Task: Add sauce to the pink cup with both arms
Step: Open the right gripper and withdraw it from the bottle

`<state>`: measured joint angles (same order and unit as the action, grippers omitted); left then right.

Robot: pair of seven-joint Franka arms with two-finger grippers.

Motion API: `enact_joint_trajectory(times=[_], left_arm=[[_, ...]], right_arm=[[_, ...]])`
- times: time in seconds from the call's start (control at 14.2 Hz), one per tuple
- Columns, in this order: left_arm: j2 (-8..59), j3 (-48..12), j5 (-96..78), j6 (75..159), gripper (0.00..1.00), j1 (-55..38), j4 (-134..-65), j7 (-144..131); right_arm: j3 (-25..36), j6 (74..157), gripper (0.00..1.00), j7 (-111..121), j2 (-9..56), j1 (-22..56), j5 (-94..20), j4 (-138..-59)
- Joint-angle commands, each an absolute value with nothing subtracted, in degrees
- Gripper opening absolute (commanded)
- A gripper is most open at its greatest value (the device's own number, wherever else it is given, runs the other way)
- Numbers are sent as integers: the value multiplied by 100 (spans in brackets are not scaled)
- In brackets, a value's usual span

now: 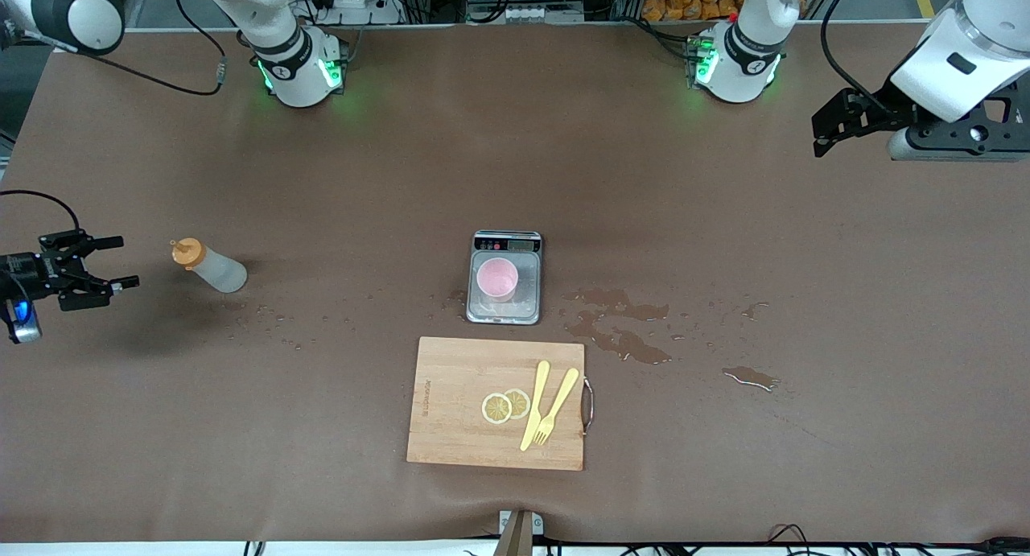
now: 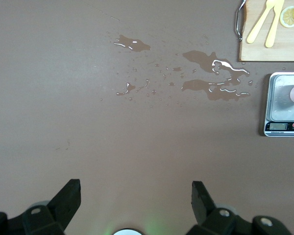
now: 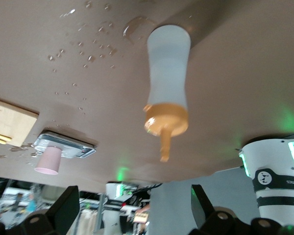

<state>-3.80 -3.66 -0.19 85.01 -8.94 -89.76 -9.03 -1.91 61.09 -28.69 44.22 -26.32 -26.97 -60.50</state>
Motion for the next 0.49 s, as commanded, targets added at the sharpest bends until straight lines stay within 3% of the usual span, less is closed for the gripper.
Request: enact_joint_trajectory(times=[0.0, 0.42], left_arm=[[-501, -369, -176, 8508, 100, -853, -9026, -932], [-501, -360, -123, 8508, 100, -853, -9026, -940]], right_arm=[[-193, 6082, 100, -2857, 3798, -2207, -2330, -6152], [-176, 6091, 100, -2865, 3349, -1277, -2286, -6179]])
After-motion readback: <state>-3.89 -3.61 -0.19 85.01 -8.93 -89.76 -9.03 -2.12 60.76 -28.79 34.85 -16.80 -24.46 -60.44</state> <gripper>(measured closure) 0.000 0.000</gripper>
